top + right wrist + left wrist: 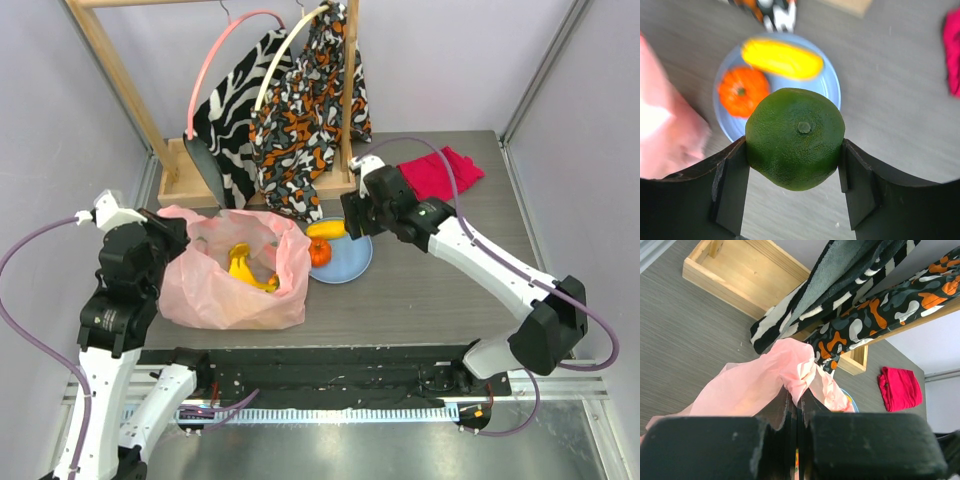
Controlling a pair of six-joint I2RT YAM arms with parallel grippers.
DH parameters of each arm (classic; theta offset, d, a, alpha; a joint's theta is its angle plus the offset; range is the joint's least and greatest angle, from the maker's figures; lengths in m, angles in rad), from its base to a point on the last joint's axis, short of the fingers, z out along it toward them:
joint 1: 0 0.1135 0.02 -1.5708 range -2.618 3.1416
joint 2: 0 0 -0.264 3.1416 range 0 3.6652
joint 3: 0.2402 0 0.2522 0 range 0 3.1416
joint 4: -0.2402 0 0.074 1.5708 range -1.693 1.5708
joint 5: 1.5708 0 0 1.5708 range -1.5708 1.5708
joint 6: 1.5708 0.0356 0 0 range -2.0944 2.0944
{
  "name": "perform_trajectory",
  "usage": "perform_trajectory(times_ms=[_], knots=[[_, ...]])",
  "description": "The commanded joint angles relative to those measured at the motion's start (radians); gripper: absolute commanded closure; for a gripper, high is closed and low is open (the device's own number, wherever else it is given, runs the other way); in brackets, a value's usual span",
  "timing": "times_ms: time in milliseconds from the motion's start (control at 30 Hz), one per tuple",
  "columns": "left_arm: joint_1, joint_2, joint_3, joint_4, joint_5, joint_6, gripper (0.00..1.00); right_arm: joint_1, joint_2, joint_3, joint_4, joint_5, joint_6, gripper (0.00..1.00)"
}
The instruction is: Place the fruits into the plastic bag
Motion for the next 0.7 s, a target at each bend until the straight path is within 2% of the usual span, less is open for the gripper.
perform_trajectory(times_ms=[0,167,467,667], knots=[[0.006,-0.026,0.011,0.005,-0.028,0.010,1.00,0.003,-0.020,0.149,0.067,-0.037,0.007,0.88],[0.006,-0.035,0.013,-0.005,-0.033,0.008,1.00,0.003,-0.042,0.208,0.117,-0.141,0.029,0.92],[0.006,-0.028,0.017,0.006,-0.020,0.005,1.00,0.003,-0.080,0.209,0.228,-0.335,0.063,0.94],[0.006,-0.029,0.013,0.006,-0.019,0.004,1.00,0.030,-0.054,0.227,0.240,-0.435,0.057,0.95]])
